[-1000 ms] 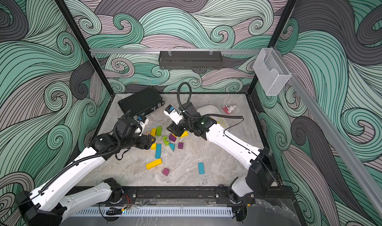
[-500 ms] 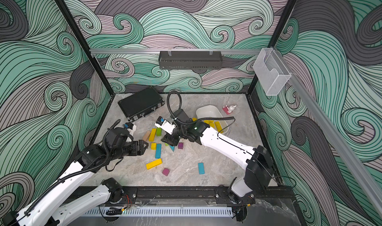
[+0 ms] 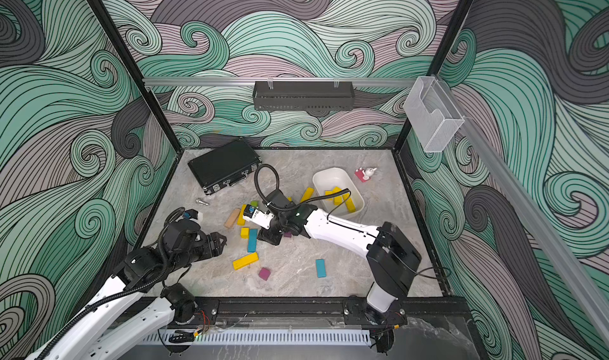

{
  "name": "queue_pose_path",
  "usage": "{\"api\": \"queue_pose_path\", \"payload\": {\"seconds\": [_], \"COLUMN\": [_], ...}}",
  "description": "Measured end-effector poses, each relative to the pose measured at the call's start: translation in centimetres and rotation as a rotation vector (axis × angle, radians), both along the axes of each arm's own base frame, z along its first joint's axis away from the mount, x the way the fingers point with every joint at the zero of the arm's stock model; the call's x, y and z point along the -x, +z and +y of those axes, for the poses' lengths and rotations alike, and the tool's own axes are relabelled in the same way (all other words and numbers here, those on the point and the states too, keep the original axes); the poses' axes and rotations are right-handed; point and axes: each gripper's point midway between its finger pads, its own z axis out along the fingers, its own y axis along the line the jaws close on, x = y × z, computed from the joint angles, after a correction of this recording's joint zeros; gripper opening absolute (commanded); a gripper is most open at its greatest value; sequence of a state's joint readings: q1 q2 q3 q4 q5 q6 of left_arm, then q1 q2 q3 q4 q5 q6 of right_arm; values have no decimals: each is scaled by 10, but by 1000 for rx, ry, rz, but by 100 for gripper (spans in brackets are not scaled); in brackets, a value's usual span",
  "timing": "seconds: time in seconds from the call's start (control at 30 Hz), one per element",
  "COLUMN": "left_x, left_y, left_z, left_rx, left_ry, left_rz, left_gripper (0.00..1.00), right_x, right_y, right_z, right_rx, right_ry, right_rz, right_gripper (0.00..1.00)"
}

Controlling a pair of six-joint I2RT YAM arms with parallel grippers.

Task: Pick out the yellow building blocks
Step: Place the building block in the storage box, then pick up the building block from the center of the board.

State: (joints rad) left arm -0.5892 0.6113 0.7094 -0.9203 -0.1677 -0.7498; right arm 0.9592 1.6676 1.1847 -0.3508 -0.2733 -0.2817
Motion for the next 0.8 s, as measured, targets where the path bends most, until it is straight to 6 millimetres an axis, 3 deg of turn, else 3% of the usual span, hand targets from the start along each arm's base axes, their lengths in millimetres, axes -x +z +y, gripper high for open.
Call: {"api": "queue_pose_path", "payload": {"seconds": [0.37, 0.8], "left_x": [3, 2], "left_y": [-12, -9], "left_z": [5, 13], "left_rx": [63, 77], "left_ry": [69, 122], "left_rz": [-26, -62], "left_gripper": [79, 79], "right_x": [47, 53], "right_y": [-67, -89], "right_z": [40, 55], "right_rx": [130, 204], "right_ry": [156, 220], "right_rz": [18, 2], "right_gripper": [51, 52]}}
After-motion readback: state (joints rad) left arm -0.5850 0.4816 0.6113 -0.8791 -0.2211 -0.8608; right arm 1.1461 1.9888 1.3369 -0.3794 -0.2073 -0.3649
